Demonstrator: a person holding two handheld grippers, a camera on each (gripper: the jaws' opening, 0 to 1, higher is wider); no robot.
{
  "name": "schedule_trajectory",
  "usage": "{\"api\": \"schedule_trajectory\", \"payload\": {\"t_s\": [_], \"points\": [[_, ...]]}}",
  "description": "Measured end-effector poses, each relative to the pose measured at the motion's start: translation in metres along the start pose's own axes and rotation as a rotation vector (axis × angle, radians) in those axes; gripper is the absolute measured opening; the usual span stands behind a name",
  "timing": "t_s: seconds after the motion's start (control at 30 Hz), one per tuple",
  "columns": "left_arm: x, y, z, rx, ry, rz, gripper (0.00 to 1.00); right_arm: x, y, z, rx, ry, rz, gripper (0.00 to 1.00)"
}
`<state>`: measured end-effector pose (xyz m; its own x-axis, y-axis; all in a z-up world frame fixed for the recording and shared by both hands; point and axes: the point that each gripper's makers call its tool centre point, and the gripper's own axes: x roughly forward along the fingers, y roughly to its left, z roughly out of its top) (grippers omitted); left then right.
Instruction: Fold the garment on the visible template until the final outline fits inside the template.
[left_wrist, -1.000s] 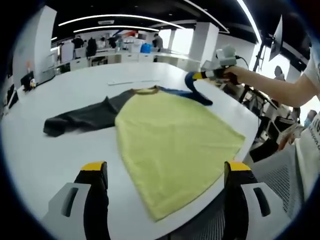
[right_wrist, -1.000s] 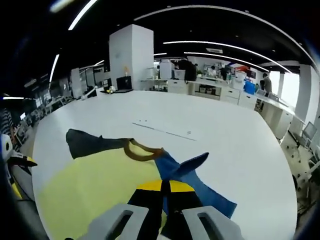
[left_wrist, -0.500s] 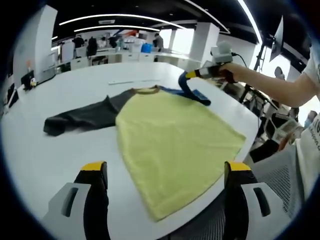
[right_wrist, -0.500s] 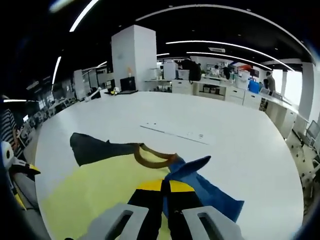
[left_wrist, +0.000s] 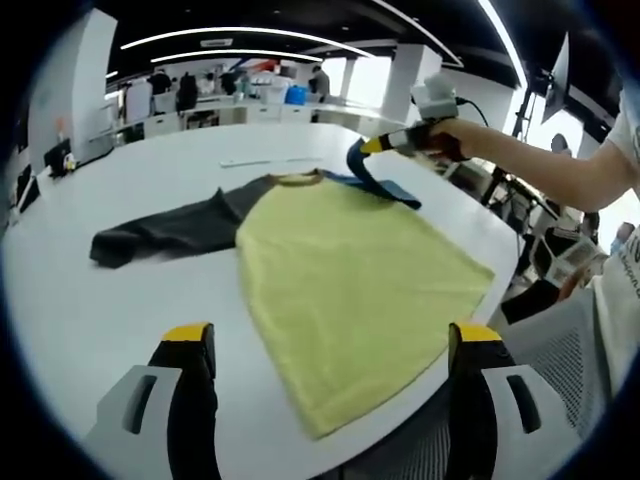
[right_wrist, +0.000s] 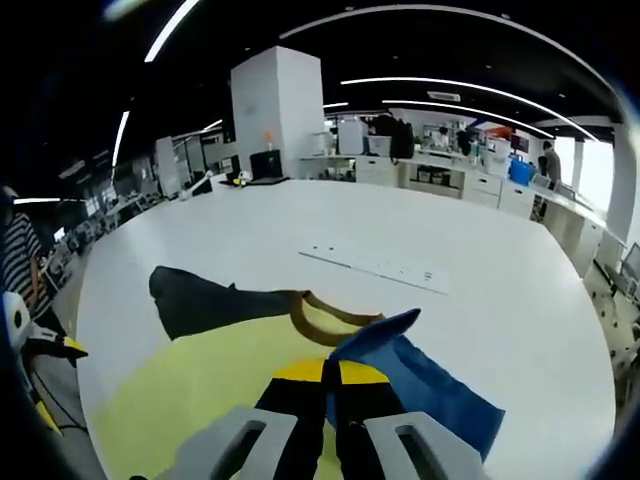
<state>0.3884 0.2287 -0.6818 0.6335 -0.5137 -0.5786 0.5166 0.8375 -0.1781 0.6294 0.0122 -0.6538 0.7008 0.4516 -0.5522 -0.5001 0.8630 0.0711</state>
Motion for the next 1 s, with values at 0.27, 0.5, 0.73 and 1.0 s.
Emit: {"api": "schedule_trajectory", "payload": {"t_s": [0.27, 0.5, 0.73, 1.0], "points": [[0.000, 0.001, -0.001, -0.003, 0.005, 0.001, 0.93, 0.008, 0.018, 0.005, -0.067, 0.007, 0.034, 0.00], [0.000, 0.002, -0.001, -0.005, 0.003, 0.004, 0.93, 0.013, 0.033, 0.012, -0.071, 0.000, 0.063, 0.00], [-0.002, 0.003, -0.005, -0.013, 0.007, 0.010, 0.93, 0.020, 0.048, 0.017, -0.077, 0.001, 0.090, 0.00], [-0.006, 0.008, -0.008, -0.024, 0.006, 0.024, 0.93, 0.028, 0.067, 0.020, -0.096, 0.009, 0.125, 0.00]]}}
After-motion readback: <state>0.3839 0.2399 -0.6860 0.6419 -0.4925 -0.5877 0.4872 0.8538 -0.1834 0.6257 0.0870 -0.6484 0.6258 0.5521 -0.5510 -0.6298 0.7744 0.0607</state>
